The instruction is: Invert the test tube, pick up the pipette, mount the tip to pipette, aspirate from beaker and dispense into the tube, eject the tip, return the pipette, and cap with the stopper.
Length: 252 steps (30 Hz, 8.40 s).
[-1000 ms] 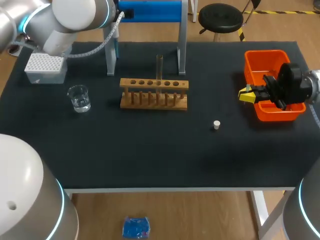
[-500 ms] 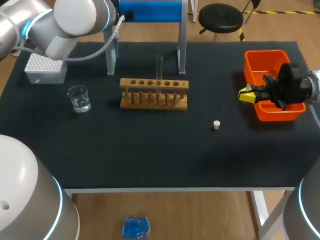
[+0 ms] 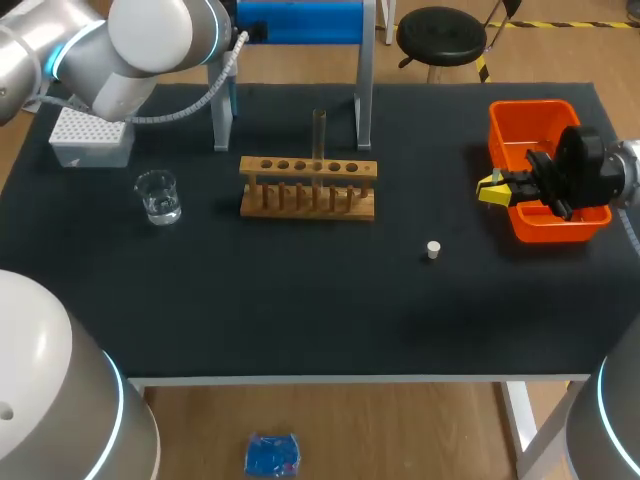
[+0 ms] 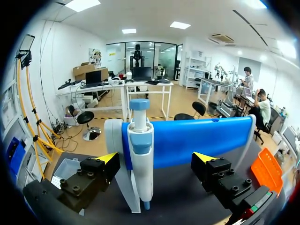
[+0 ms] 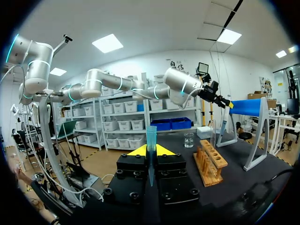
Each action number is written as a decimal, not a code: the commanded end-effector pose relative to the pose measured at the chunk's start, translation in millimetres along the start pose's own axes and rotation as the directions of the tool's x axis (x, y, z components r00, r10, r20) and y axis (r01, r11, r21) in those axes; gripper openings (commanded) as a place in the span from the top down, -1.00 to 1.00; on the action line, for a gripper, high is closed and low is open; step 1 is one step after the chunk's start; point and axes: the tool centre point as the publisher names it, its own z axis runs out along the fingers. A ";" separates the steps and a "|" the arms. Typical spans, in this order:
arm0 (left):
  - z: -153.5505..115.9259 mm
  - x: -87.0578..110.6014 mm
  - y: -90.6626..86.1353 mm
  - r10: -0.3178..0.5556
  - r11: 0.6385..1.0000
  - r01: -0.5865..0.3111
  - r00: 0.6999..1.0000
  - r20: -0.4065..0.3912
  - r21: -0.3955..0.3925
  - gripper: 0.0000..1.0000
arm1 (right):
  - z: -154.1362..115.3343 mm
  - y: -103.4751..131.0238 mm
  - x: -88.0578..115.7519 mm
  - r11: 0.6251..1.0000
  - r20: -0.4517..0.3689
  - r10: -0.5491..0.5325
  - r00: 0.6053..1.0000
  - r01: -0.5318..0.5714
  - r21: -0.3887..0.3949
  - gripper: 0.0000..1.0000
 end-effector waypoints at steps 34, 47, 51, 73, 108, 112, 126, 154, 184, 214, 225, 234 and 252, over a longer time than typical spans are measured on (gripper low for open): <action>9.0 0.6 1.6 0.000 1.000 0.000 1.000 0.011 -0.017 0.04 | -1.1 0.7 0.8 1.000 -0.001 0.001 1.000 -0.001 0.002 1.00; 12.2 -1.1 1.4 -0.001 1.000 0.001 1.000 0.016 -0.021 0.04 | -1.1 0.7 0.8 1.000 -0.001 0.001 1.000 -0.001 0.002 1.00; 13.2 -0.7 1.9 -0.001 1.000 0.001 1.000 0.017 -0.026 0.10 | -1.1 0.7 0.8 1.000 -0.001 0.001 1.000 -0.001 0.002 1.00; 16.0 -1.4 5.5 -0.011 0.999 0.012 1.000 0.027 -0.031 1.00 | -1.1 0.7 0.8 1.000 -0.001 0.001 1.000 -0.001 0.002 1.00; -4.3 -2.4 -32.9 0.036 0.999 -0.036 0.998 0.059 0.001 1.00 | -1.1 0.7 0.8 1.000 -0.001 0.001 1.000 -0.001 0.002 1.00; -11.0 0.9 -36.0 0.045 0.999 -0.046 0.997 0.055 0.003 1.00 | -1.1 0.7 0.8 1.000 -0.001 0.001 1.000 -0.001 0.002 1.00; -78.2 17.1 -39.6 0.124 0.988 -0.134 0.986 -0.112 -0.079 1.00 | -1.1 0.7 0.8 1.000 -0.001 0.001 1.000 -0.001 0.002 1.00; -237.7 76.5 0.1 0.264 0.946 -0.322 0.697 -0.666 0.039 1.00 | -1.1 0.7 0.8 1.000 -0.001 0.001 1.000 -0.001 0.002 1.00; -271.0 114.8 -8.3 0.458 0.856 -0.498 0.603 -0.653 0.141 1.00 | -1.1 0.7 0.8 1.000 -0.001 0.001 1.000 -0.001 0.002 1.00; -366.6 210.0 -35.7 0.569 0.808 -0.390 0.324 -0.756 0.442 1.00 | -1.1 0.7 0.8 1.000 -0.001 0.001 1.000 -0.001 0.002 1.00; -366.6 227.3 -22.3 0.535 0.843 -0.286 0.373 -0.758 0.455 1.00 | -1.1 0.7 0.8 1.000 -0.001 0.001 1.000 -0.001 0.002 1.00; -365.9 229.6 -12.6 0.522 0.852 -0.280 0.393 -0.757 0.442 1.00 | -1.1 0.7 0.8 1.000 -0.001 0.001 1.000 -0.001 0.002 1.00; -358.7 227.2 -1.4 0.522 0.851 -0.298 0.387 -0.760 0.433 1.00 | -1.1 0.7 0.8 1.000 -0.001 0.001 1.000 -0.001 0.002 1.00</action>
